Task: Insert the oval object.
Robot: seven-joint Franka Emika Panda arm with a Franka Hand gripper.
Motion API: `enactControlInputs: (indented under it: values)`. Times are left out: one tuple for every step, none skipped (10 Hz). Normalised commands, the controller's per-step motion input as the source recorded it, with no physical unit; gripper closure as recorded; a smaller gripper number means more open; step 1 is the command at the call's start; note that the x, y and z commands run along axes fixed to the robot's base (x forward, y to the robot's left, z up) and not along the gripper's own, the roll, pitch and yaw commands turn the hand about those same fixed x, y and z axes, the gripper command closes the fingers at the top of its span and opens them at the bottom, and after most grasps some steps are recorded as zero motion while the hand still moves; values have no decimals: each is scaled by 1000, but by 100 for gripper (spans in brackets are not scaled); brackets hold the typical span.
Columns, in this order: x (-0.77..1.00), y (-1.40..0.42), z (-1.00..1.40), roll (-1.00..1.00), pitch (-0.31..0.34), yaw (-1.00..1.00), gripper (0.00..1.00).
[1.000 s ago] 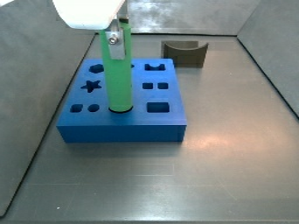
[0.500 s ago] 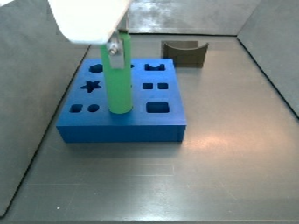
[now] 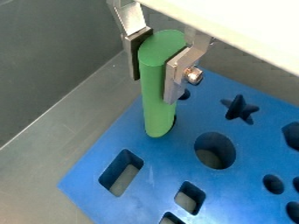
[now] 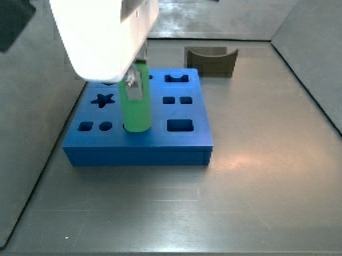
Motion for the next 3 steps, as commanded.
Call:
enactControlInputs:
  values:
    - [-97,-11,-306,-107,-197,-120,100]
    - [-191,0,-166,-76,-127,-111,100]
    - [0,0,0,0,0,0,100]
